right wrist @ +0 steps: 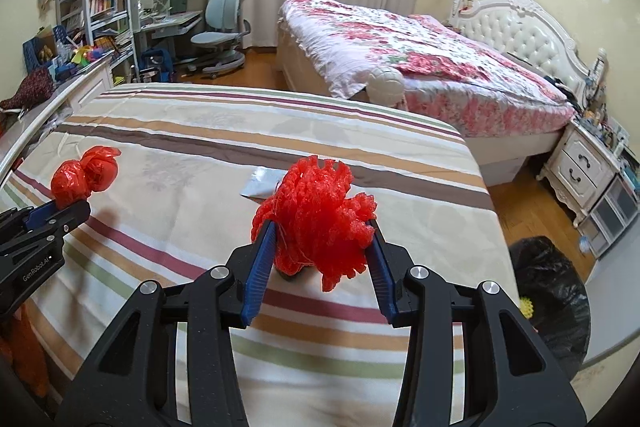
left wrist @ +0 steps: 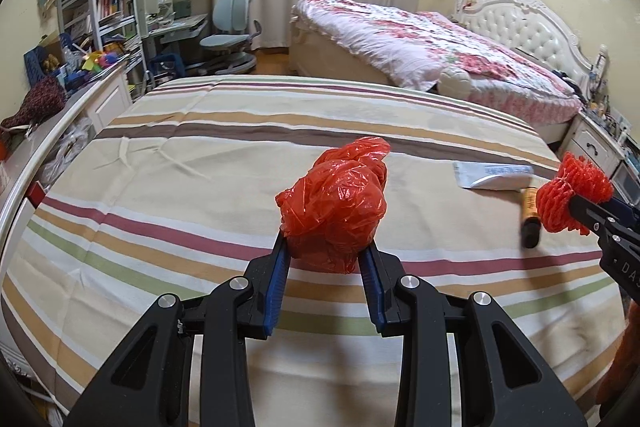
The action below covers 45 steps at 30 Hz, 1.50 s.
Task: Collect trash
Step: 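Grasp the red mesh bag with the right tool while the left tool holds the red plastic bag, then carry both bags over the black bin and open both tools to drop them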
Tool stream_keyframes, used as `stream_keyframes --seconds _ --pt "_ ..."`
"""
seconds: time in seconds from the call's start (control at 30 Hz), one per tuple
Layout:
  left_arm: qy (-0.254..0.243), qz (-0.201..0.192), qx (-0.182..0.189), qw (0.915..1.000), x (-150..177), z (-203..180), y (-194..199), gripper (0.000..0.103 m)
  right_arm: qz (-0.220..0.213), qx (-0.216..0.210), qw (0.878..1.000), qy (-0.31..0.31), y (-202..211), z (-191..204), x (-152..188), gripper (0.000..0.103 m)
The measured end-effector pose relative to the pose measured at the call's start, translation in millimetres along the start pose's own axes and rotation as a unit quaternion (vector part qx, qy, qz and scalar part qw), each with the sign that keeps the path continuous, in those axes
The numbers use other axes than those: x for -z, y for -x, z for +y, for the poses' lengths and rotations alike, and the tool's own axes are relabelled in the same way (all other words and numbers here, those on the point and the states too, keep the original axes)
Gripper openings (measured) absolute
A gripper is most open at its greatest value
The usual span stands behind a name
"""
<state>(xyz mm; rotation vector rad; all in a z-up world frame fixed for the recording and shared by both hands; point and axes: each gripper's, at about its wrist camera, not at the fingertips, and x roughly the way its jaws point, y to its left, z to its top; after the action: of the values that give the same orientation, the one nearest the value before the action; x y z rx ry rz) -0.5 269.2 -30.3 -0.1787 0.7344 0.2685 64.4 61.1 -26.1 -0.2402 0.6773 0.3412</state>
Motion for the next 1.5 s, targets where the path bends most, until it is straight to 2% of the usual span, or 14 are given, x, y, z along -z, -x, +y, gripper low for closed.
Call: stream_keyframes --seconds 0.47,0.7,1.03,1.27,1.5 --pt "-0.068 -0.020 0.084 0.9940 3 -103 20 0.035 -0.005 0.063 0.995 -0.081 29 -89 32 0.043" --pt "-0.113 -0.027 0.120 0.9860 1 -163 26 0.035 -0.012 0.108 0.987 -0.121 43 -143 50 0.043" --pt "-0.160 -0.033 0.163 0.9729 -2 -242 22 0.035 -0.015 0.159 0.969 -0.187 53 -220 74 0.043" --pt "-0.189 -0.034 0.185 0.9638 3 -289 19 0.035 -0.014 0.188 0.957 -0.219 54 -261 84 0.044" --pt "-0.212 -0.027 0.197 0.9569 7 -327 12 0.035 -0.007 0.198 0.950 -0.240 48 -288 94 0.044"
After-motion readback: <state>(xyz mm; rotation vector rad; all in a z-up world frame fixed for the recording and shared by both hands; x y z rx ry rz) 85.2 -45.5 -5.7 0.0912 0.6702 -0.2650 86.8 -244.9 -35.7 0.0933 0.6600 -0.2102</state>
